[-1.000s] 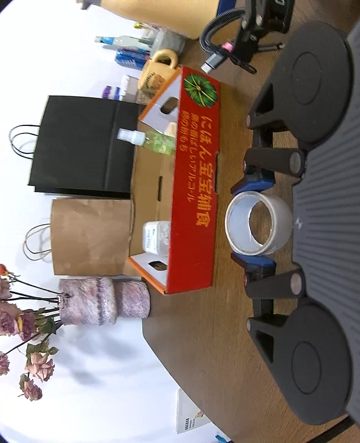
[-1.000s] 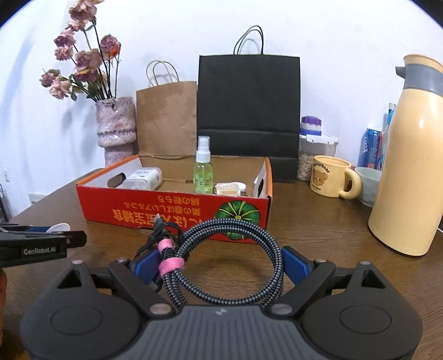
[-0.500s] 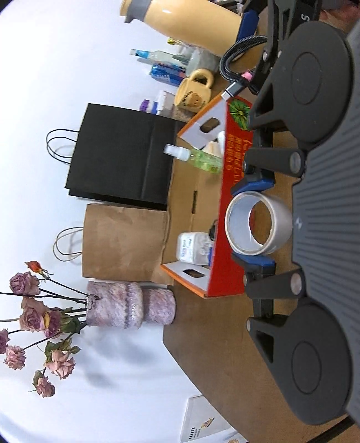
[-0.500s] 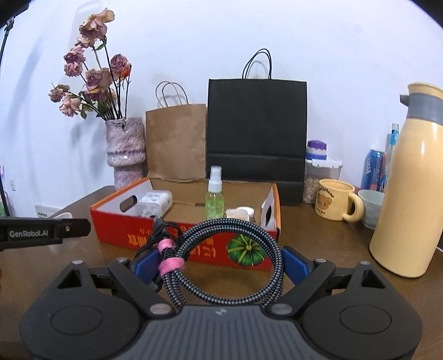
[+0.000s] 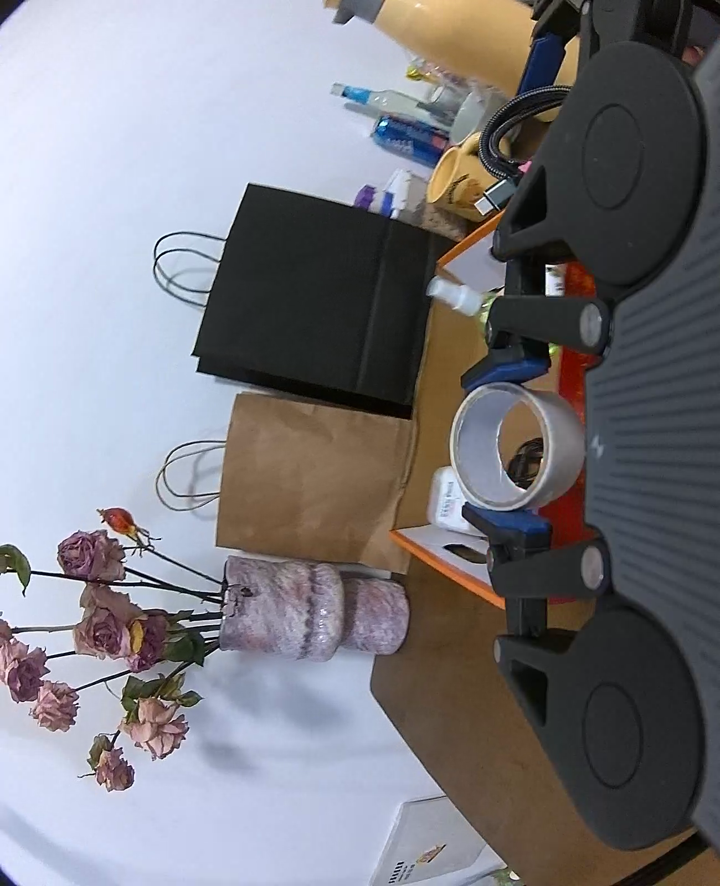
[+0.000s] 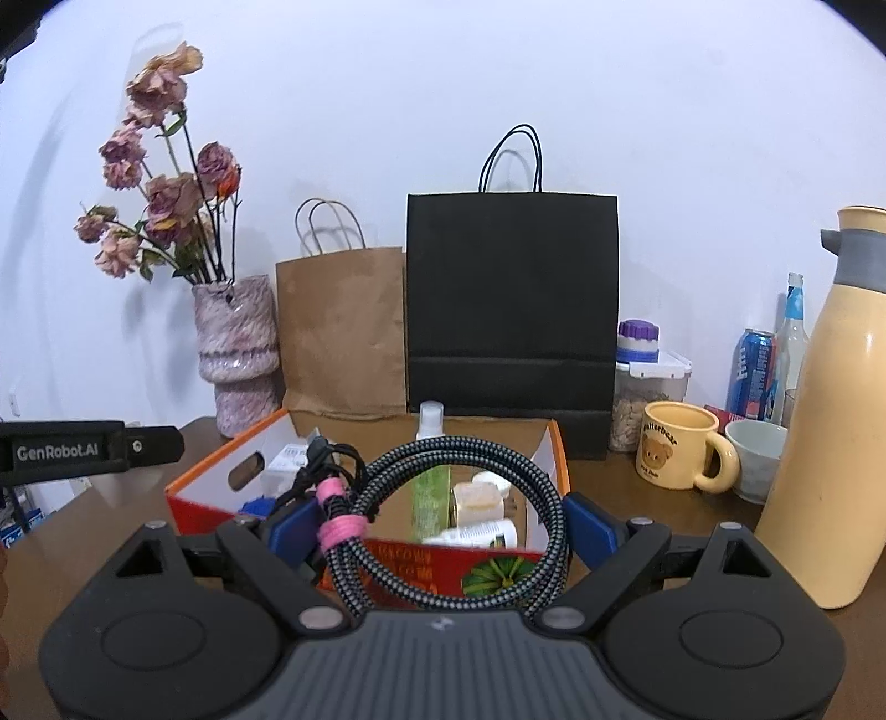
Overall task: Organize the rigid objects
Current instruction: 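Carry the tape roll and black cable over the cardboard box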
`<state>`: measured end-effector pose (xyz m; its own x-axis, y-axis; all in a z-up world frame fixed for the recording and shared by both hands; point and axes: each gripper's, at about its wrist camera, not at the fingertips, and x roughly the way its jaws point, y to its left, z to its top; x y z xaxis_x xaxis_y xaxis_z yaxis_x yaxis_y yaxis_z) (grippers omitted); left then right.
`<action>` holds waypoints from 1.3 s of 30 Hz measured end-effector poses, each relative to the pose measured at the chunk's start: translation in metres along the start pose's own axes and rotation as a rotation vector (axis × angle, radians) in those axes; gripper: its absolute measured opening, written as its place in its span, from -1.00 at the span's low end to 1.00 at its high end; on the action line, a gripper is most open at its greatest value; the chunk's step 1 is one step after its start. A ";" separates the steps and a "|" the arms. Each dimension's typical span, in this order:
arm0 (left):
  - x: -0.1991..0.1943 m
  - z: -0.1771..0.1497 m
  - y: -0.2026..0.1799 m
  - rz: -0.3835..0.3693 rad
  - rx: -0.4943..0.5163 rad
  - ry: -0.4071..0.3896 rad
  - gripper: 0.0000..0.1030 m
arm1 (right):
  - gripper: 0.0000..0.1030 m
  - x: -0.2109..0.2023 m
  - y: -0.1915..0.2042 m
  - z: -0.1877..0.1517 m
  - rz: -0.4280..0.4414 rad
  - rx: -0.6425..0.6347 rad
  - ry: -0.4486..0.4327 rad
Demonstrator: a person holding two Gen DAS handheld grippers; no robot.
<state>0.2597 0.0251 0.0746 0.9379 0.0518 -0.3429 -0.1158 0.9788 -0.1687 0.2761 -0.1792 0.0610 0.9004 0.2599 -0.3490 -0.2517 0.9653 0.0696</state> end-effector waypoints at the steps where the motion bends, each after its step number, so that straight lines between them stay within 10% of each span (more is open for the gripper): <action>1: 0.004 0.002 0.000 0.005 -0.004 -0.003 -0.15 | 0.77 0.004 0.000 0.003 -0.001 0.000 -0.003; 39: 0.148 0.032 0.007 0.107 0.005 0.046 -0.15 | 0.77 0.145 -0.002 0.048 0.015 -0.015 0.027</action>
<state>0.4080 0.0457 0.0523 0.9041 0.1475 -0.4011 -0.2130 0.9692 -0.1238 0.4242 -0.1420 0.0554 0.8869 0.2730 -0.3727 -0.2701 0.9609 0.0610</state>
